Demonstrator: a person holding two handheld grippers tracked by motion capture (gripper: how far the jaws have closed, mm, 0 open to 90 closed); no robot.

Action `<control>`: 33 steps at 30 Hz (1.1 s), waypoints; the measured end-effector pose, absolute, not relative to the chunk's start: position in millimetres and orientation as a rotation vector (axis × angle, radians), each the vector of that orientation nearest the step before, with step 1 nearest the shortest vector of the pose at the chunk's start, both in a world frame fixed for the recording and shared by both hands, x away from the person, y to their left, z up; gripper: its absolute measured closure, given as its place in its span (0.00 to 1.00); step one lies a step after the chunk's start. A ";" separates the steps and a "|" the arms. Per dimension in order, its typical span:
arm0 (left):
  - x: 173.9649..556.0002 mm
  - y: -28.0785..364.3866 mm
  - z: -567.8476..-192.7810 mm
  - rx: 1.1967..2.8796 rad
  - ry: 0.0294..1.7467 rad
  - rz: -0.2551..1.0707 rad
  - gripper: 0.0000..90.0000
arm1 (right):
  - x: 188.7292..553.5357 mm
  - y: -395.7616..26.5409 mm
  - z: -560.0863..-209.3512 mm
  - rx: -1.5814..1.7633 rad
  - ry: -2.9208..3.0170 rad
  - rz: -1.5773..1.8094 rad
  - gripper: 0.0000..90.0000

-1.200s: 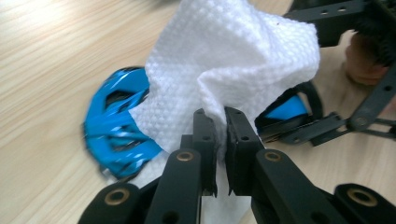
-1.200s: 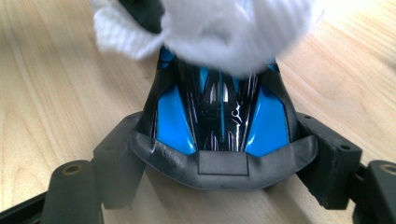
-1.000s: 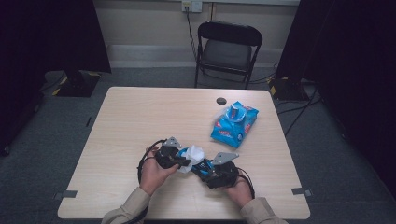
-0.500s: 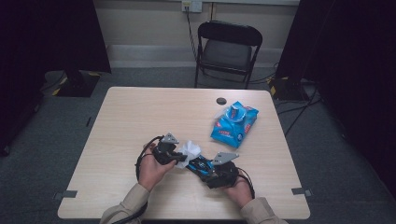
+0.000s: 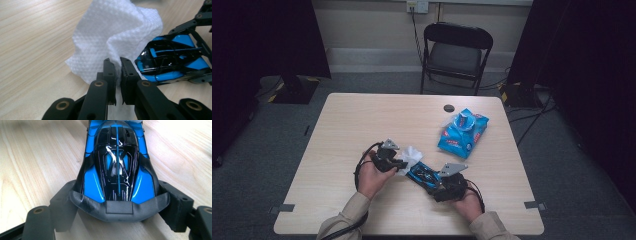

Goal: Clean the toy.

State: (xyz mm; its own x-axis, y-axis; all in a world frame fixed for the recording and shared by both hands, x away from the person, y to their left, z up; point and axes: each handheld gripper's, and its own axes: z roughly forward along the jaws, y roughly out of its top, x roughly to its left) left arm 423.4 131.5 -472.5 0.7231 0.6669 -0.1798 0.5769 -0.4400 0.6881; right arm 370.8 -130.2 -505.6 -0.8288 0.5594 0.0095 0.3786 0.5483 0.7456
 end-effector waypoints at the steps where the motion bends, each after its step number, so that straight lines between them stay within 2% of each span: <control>1: 423.7 132.1 -472.7 2.158 0.943 0.143 0.94 | 370.8 -130.2 -505.6 0.788 2.556 1.148 0.27; 33: 437.8 144.1 -483.9 2.153 1.024 0.142 0.93 | 371.1 -130.0 -505.6 0.789 2.555 1.149 0.27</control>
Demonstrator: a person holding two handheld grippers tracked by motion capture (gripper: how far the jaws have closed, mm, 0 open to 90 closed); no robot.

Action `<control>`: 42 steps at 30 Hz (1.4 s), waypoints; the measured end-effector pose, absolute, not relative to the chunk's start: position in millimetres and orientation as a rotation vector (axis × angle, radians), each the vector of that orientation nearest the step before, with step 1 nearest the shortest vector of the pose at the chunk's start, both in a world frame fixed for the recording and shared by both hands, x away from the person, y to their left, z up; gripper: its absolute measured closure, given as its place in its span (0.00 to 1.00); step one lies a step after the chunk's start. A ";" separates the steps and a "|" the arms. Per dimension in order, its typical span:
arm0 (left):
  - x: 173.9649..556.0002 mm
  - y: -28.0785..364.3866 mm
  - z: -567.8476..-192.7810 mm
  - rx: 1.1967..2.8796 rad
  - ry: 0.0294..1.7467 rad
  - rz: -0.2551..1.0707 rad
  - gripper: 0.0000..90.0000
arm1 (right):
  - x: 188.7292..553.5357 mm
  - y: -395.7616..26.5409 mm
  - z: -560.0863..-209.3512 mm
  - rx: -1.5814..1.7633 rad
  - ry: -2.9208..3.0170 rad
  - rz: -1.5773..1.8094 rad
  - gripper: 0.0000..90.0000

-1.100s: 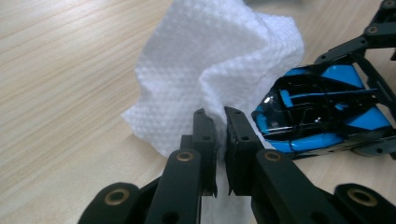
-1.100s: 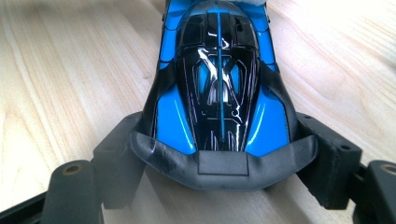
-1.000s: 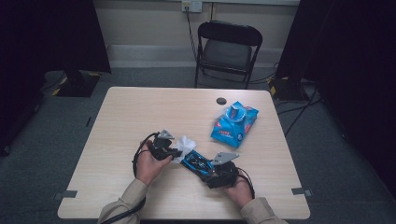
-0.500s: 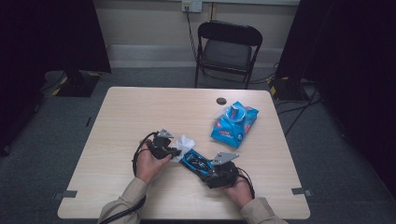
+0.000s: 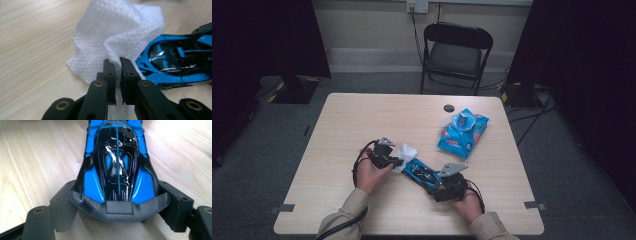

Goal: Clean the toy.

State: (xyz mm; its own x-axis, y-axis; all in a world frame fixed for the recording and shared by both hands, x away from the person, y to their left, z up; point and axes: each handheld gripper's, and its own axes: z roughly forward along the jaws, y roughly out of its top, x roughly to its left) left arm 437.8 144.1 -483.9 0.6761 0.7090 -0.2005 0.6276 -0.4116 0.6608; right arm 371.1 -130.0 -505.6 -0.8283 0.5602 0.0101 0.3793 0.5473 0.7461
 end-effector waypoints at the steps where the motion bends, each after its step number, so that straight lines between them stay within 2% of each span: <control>1: 438.1 145.0 -485.2 2.152 1.031 0.142 0.93 | 371.1 -129.9 -505.6 0.790 2.555 1.149 0.27; 24: 427.0 172.1 -481.1 2.183 1.052 0.187 0.93 | 373.1 -130.3 -505.5 0.775 2.565 1.151 0.26; 31: 421.9 179.7 -478.6 2.179 1.052 0.183 0.93 | 372.7 -131.4 -504.3 0.824 2.574 1.167 0.20; 35: 419.7 183.1 -475.4 2.185 1.037 0.181 0.93 | 371.1 -134.3 -494.5 0.820 2.572 1.171 0.22; 42: 412.9 183.0 -469.9 2.177 1.016 0.180 0.93 | 370.5 -140.4 -468.7 0.839 2.527 1.269 0.21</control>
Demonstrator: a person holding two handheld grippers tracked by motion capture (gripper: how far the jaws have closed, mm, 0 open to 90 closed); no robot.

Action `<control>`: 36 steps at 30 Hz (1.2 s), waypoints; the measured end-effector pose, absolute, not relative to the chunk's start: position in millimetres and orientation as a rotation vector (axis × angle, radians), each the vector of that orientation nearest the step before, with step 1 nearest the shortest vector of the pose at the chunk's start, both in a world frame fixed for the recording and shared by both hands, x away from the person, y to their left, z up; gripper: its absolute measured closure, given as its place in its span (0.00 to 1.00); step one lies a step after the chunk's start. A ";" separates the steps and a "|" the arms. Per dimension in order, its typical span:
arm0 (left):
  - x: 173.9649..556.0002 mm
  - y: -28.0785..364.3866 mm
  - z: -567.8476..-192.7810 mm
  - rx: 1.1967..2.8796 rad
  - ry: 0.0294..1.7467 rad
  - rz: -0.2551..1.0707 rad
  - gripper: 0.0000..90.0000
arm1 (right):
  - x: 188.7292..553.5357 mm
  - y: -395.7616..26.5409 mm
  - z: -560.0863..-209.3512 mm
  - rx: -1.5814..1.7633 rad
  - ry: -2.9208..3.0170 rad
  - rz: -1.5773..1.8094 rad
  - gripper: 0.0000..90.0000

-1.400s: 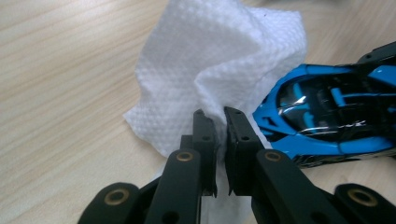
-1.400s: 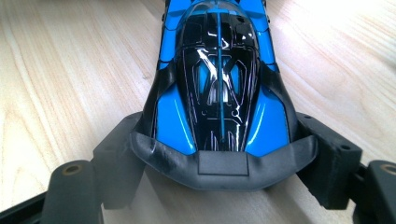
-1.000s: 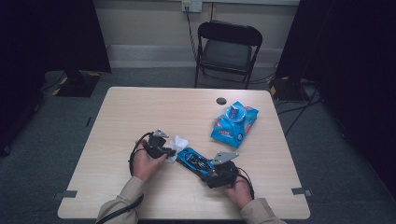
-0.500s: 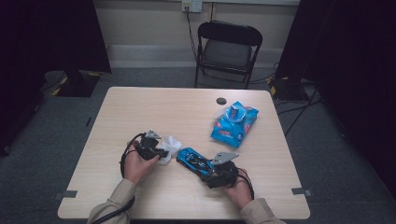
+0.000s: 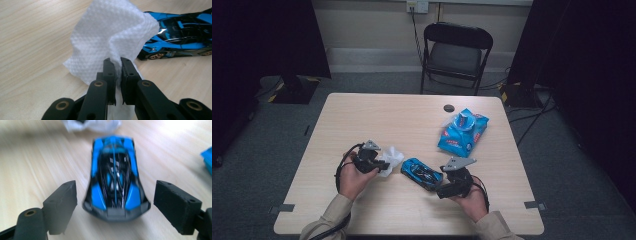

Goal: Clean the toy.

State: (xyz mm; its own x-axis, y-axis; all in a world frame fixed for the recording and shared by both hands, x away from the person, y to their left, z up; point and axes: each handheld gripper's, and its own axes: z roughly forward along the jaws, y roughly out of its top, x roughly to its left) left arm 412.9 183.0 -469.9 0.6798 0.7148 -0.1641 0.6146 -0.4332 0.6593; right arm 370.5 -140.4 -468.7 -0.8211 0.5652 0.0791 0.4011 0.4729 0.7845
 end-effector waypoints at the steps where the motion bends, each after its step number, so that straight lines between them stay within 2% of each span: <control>1: 411.2 182.8 -469.8 2.178 1.012 0.187 0.93 | 371.9 -141.0 -465.7 0.863 2.521 1.288 0.21; 4: 405.3 182.4 -468.8 2.184 0.999 0.179 0.93 | 377.0 -137.8 -460.3 0.910 2.471 1.255 0.28; 10: 396.3 184.8 -468.9 2.189 0.990 0.172 0.93 | 387.0 -123.1 -455.0 0.875 2.466 1.209 0.32; 11: 394.8 186.3 -470.7 2.206 0.991 0.162 0.93 | 392.0 -117.8 -452.9 0.881 2.461 1.229 0.39; 13: 393.6 187.8 -473.8 2.199 0.997 0.164 0.93 | 397.1 -111.7 -453.4 0.884 2.470 1.225 0.43; 17: 390.5 188.4 -477.6 2.199 0.995 0.161 0.93 | 403.9 -100.2 -459.5 0.924 2.493 1.222 0.38; 25: 385.4 183.7 -480.6 2.225 0.974 0.153 0.93 | 407.7 -86.9 -473.4 0.894 2.545 1.125 0.43; 26: 384.9 182.2 -480.6 2.222 0.977 0.159 0.93 | 406.7 -84.3 -476.7 0.868 2.568 1.115 0.47; 32: 385.3 176.0 -483.0 2.239 0.973 0.162 0.93 | 406.7 -82.3 -478.6 0.831 2.580 1.115 0.44; 36: 386.4 168.6 -483.9 2.265 0.958 0.153 0.93 | 407.2 -81.9 -478.3 0.849 2.577 1.117 0.46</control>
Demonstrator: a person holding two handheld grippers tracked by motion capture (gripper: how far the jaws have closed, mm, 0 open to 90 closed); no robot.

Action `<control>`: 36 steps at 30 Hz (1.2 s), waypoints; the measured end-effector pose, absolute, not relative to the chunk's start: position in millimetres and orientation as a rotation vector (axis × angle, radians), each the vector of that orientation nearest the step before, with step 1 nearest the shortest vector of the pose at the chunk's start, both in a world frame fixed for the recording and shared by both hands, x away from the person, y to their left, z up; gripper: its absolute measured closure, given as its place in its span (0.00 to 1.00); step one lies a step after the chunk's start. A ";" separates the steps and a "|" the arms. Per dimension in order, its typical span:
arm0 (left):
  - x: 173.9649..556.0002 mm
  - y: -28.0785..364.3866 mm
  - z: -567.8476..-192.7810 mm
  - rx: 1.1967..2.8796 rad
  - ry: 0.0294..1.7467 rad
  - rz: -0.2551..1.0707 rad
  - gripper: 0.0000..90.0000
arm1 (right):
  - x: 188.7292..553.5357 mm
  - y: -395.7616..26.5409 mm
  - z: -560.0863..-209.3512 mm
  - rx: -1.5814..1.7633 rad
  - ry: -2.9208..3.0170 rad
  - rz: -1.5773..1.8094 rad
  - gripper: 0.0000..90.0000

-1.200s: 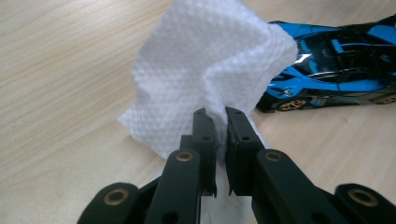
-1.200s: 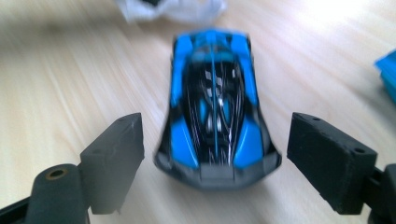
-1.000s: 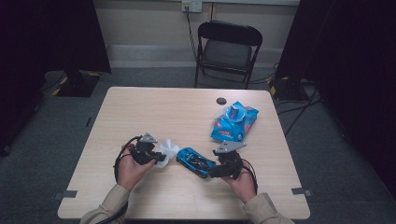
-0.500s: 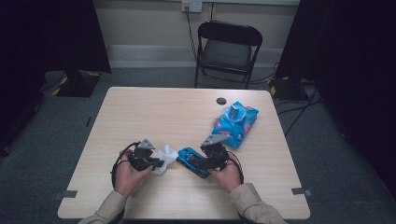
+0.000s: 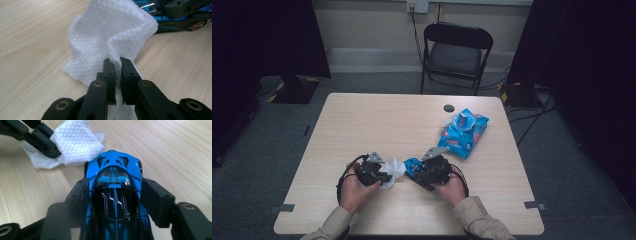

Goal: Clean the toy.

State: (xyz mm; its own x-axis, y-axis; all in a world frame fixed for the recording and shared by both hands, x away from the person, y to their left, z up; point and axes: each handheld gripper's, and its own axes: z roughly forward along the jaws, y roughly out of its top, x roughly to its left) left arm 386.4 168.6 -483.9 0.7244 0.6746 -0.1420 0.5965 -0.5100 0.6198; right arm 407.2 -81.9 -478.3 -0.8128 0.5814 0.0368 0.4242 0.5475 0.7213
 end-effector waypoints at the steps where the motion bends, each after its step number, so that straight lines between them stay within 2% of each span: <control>1: 386.4 168.6 -483.9 2.265 0.958 0.153 0.93 | 407.2 -81.9 -478.3 0.849 2.577 1.117 0.46; 12: 391.1 130.5 -484.1 2.311 0.860 0.159 0.93 | 406.4 -82.7 -479.3 0.835 2.567 1.138 0.48; 23: 390.7 123.0 -484.8 2.300 0.857 0.135 0.93 | 407.1 -83.1 -479.0 0.826 2.576 1.136 0.48; 26: 387.1 116.6 -485.8 2.293 0.821 0.079 0.94 | 407.0 -82.4 -479.1 0.828 2.571 1.137 0.48; 36: 373.6 90.1 -485.0 2.324 0.743 0.080 0.94 | 407.6 -81.6 -478.1 0.830 2.580 1.125 0.48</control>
